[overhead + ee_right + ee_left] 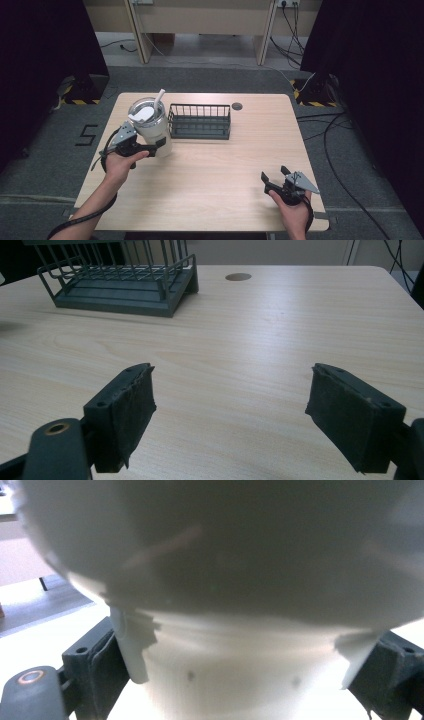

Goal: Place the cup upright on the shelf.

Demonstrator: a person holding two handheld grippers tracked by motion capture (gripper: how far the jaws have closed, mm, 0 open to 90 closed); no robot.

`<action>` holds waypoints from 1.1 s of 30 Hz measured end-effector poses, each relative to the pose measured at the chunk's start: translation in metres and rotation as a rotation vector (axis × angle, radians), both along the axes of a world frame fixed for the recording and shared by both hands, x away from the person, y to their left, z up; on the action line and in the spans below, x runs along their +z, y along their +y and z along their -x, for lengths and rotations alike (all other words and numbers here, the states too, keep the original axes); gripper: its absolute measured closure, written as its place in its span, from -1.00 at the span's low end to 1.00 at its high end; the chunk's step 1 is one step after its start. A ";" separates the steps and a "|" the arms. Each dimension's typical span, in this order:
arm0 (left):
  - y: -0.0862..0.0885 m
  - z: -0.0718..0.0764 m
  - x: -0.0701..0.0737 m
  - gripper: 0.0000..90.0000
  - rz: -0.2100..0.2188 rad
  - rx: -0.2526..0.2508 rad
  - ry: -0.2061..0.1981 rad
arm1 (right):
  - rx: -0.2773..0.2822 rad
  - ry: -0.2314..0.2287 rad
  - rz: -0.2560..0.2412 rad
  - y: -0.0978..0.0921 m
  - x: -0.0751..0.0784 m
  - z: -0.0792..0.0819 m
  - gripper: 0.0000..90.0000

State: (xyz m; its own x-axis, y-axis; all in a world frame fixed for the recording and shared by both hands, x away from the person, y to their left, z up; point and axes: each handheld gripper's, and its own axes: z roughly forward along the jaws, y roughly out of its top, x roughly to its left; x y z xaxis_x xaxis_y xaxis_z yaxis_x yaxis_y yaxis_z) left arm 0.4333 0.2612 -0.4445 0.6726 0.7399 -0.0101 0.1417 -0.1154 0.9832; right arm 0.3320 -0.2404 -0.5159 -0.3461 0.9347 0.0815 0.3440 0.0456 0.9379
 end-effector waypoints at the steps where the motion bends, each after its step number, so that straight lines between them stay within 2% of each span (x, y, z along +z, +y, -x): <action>1: -0.001 -0.001 0.001 -0.78 0.002 -0.002 0.002 | 0.000 0.000 0.000 0.000 0.000 0.000 -0.57; 33: -0.030 -0.017 0.023 -0.78 0.016 -0.049 -0.027 | 0.004 -0.002 0.001 0.000 0.000 0.000 -0.57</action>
State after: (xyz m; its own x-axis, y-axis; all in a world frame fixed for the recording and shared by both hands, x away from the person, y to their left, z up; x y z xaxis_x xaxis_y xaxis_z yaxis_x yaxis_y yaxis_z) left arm 0.4507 0.2315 -0.4215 0.7085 0.7057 -0.0032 0.1095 -0.1055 0.9884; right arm 0.3321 -0.2408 -0.5159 -0.3500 0.9333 0.0797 0.3420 0.0481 0.9385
